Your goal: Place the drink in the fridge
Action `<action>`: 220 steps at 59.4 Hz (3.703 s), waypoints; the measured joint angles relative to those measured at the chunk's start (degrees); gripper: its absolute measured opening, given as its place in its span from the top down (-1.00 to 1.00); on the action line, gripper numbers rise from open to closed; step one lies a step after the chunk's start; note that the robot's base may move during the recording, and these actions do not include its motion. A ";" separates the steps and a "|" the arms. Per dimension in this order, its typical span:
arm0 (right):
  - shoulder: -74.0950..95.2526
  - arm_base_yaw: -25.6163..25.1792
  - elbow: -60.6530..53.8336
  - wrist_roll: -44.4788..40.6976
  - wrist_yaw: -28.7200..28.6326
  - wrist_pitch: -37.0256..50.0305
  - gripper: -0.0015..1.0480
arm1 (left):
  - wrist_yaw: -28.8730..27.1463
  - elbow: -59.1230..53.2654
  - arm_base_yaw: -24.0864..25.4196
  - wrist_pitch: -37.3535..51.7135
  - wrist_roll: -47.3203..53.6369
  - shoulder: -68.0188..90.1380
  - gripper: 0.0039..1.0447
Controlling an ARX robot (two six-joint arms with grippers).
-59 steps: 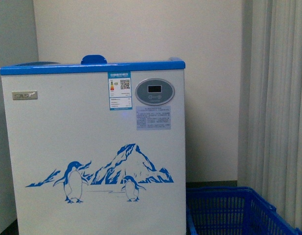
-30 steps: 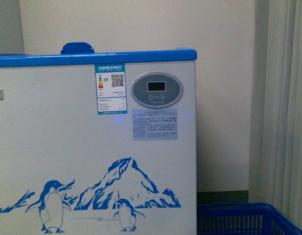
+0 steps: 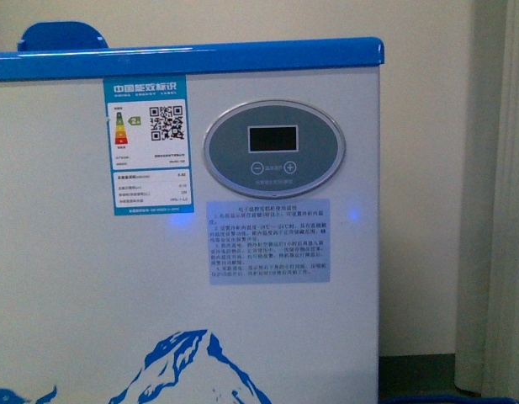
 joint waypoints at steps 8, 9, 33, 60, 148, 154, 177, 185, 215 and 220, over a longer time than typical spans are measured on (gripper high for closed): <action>0.00 0.00 0.00 0.00 0.07 0.00 -0.86 | 0.00 0.00 0.00 0.00 0.00 0.00 -0.85; -0.02 -0.02 0.00 0.00 0.00 0.00 -0.86 | 0.00 0.00 0.00 0.00 0.00 0.00 -0.85; 36.79 -2.69 10.97 12.81 3.89 -11.32 -0.86 | 0.00 0.00 0.00 0.00 0.00 0.11 -0.85; 116.96 -5.92 33.90 16.17 -1.66 21.09 -0.86 | 0.02 0.00 0.00 0.00 0.00 0.11 -0.85; 163.99 1.16 72.57 17.77 1.42 17.16 0.15 | 0.02 0.00 0.00 0.00 0.00 0.11 -0.85; 159.53 0.24 68.81 17.25 1.44 17.90 0.19 | 0.02 0.00 0.00 0.00 0.00 0.11 -0.85; 115.97 -3.91 52.52 10.34 0.46 16.13 0.21 | 0.02 0.00 0.00 0.00 0.00 0.11 -0.85; 94.77 -3.91 49.18 8.09 0.15 12.61 0.21 | 0.02 0.00 0.00 0.00 0.00 0.11 -0.85; 38.88 7.63 41.66 6.97 17.14 0.61 0.22 | 0.02 0.00 0.00 0.00 0.00 0.11 -0.85; 33.31 12.07 40.35 6.29 23.67 -1.11 0.22 | 0.02 0.00 0.00 0.00 0.00 0.11 -0.85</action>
